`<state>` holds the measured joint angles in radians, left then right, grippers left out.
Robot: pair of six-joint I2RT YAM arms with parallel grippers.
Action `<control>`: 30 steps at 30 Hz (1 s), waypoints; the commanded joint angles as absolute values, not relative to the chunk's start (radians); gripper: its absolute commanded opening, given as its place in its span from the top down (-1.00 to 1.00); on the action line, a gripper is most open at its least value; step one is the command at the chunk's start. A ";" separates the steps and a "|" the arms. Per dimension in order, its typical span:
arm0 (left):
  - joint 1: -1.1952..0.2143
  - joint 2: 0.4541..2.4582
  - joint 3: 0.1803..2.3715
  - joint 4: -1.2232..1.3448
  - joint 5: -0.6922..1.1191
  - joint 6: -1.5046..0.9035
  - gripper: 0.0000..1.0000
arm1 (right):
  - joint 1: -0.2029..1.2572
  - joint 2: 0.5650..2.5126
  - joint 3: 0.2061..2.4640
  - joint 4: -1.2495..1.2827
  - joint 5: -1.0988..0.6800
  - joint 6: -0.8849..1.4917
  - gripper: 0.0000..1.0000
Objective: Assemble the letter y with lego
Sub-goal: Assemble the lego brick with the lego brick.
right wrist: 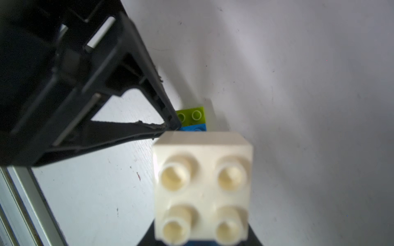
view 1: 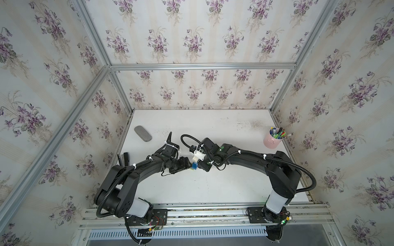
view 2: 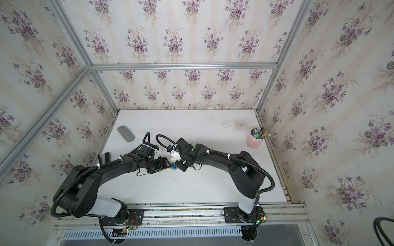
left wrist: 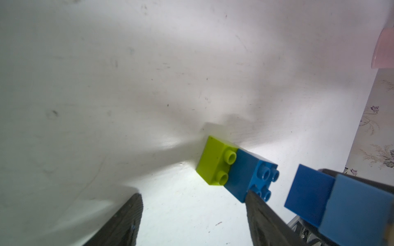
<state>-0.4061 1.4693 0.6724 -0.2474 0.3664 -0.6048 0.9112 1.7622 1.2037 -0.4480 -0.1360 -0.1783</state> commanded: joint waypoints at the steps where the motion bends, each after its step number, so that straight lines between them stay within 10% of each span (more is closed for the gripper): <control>1: -0.405 1.480 0.667 -0.330 0.291 -0.592 -0.56 | 0.904 1.763 1.222 -0.471 -0.158 -0.247 0.41; 30: -0.404 1.492 0.672 -0.331 0.288 -0.588 -0.56 | 0.904 1.822 1.265 -0.497 -0.206 -0.314 0.41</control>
